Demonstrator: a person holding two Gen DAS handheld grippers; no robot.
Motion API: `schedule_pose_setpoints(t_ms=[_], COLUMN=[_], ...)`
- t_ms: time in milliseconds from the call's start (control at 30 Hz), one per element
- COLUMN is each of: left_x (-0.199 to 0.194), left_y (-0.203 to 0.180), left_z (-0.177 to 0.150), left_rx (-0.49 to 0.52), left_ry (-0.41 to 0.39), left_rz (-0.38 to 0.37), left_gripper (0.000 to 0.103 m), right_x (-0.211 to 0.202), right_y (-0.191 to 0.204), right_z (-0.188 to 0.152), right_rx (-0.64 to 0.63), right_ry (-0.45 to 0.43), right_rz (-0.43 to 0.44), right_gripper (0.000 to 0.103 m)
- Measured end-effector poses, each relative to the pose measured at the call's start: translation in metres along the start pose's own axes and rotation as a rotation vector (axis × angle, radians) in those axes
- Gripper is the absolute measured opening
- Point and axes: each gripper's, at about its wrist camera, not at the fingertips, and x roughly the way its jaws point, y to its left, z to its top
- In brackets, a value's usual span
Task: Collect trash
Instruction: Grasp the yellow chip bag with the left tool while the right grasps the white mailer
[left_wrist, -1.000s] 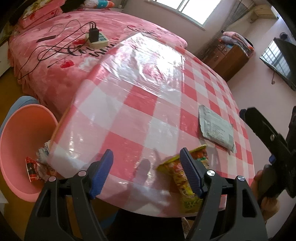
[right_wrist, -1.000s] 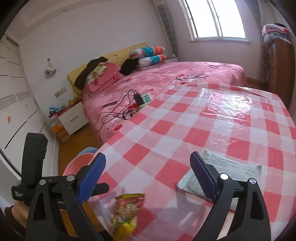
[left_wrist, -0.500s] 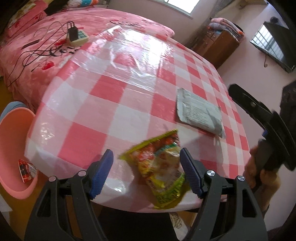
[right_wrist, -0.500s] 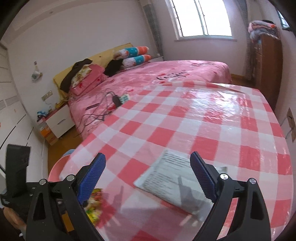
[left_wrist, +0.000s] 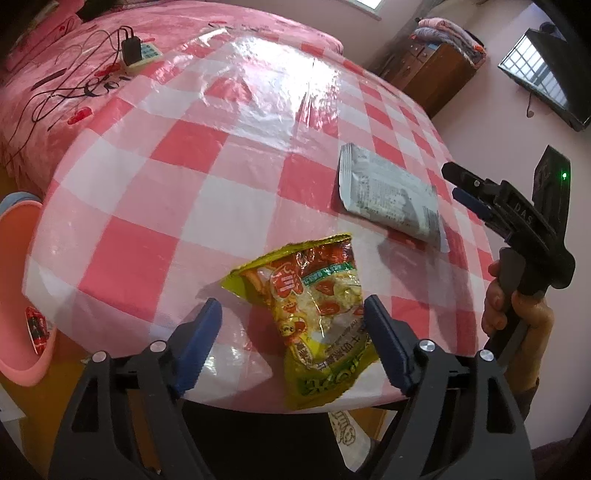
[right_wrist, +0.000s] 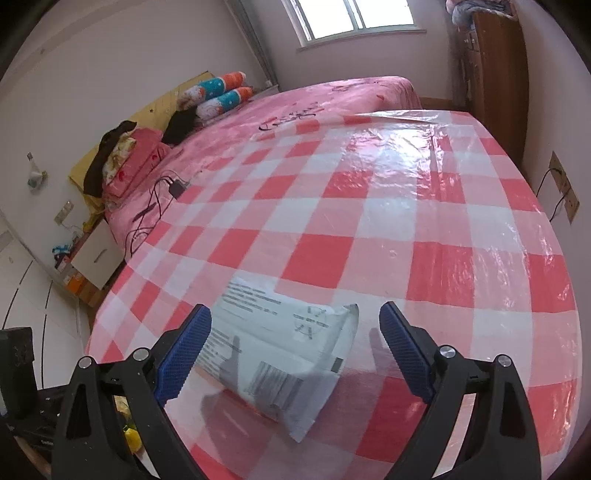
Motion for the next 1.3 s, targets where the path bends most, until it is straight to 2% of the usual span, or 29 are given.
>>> schedule_pose_setpoints(t_ms=[267, 367, 433, 500, 700, 800, 967, 1300], left_x=[0.009, 0.013, 0.015, 0.017, 0.022, 0.028, 0.043, 0.083], left_y=[-0.014, -0.021, -0.026, -0.029, -0.029, -0.035, -0.055, -0.089], left_z=[0.001, 0.001, 0.003, 0.005, 0.017, 0.021, 0.031, 0.086], left_rx=[0.050, 0.093, 0.120, 0.147, 0.141, 0.137, 0.172, 0.207], left_ry=[-0.025, -0.048, -0.061, -0.068, -0.078, -0.075, -0.075, -0.094], left_rz=[0.049, 0.111, 0.133, 0.167, 0.148, 0.113, 0.076, 0.034], left_gripper=[0.081, 0.068, 0.053, 0.046, 0.041, 0.040, 0.040, 0.040], right_x=[0.013, 0.016, 0.016, 0.017, 0.021, 0.025, 0.021, 0.010], right_y=[0.010, 0.012, 0.012, 0.014, 0.018, 0.013, -0.001, -0.035], right_z=[-0.005, -0.006, -0.007, -0.007, -0.007, -0.006, -0.003, 0.003], right_rx=[-0.063, -0.074, -0.080, -0.095, -0.140, -0.121, -0.069, 0.038], right_ry=[0.047, 0.056, 0.058, 0.057, 0.054, 0.067, 0.042, -0.003], right_rz=[-0.005, -0.008, -0.004, -0.006, -0.029, -0.066, -0.071, -0.085], right_gripper=[0.091, 0.091, 0.091, 0.091, 0.091, 0.091, 0.091, 0.091])
